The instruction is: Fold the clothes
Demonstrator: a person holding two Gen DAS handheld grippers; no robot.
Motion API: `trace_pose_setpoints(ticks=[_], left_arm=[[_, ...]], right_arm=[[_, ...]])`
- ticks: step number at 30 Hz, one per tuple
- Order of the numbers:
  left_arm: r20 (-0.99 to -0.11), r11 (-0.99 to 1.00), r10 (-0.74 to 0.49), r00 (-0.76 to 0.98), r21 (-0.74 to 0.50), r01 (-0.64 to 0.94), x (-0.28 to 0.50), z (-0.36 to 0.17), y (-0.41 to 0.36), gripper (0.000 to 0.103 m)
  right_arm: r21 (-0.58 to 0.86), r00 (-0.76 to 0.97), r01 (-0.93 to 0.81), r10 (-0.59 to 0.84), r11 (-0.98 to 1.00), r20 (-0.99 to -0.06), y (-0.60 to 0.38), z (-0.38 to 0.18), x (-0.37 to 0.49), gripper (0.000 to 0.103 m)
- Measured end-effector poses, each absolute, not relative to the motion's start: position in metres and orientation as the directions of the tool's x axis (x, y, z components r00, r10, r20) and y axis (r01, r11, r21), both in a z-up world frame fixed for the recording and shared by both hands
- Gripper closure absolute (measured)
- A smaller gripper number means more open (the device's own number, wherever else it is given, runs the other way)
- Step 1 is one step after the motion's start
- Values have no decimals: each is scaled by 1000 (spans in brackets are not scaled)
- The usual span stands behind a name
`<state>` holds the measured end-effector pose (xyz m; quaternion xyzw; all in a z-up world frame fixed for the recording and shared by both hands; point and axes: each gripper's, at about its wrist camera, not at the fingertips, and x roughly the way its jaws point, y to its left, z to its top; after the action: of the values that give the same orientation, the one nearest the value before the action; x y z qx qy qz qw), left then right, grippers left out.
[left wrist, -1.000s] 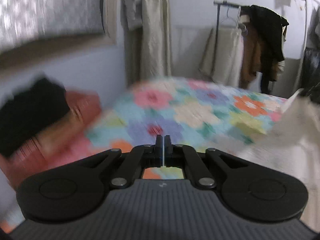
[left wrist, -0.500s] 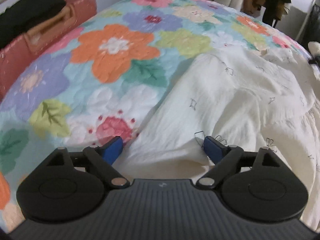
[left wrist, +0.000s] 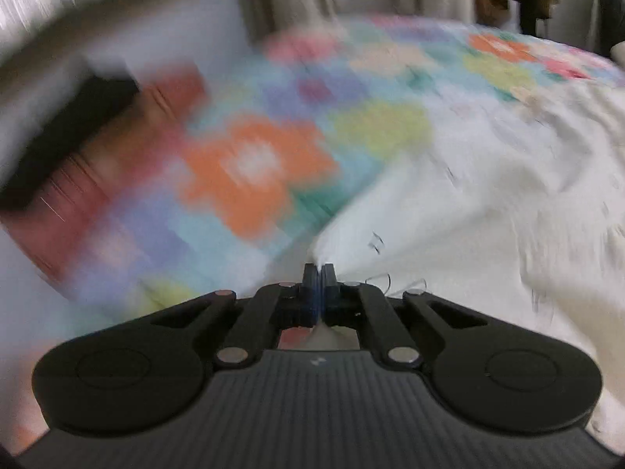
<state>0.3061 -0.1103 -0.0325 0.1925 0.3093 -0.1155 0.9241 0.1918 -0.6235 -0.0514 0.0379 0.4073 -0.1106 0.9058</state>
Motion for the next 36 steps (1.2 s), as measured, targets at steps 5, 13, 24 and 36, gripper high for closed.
trace_pose_setpoints(ticks=[5, 13, 24, 36], left_arm=[[-480, 929, 96, 872, 358, 95, 331, 4, -75, 101], [-704, 963, 184, 686, 270, 20, 344, -44, -40, 96], [-668, 989, -123, 734, -141, 37, 223, -46, -77, 52], [-692, 955, -278, 666, -275, 112, 204, -63, -108, 51]], right_arm=[[16, 659, 230, -144, 973, -738, -623, -47, 195, 47], [25, 663, 182, -104, 983, -742, -612, -54, 202, 47], [444, 693, 264, 152, 856, -705, -649, -74, 228, 44], [175, 738, 142, 14, 974, -675, -550, -51, 242, 97]])
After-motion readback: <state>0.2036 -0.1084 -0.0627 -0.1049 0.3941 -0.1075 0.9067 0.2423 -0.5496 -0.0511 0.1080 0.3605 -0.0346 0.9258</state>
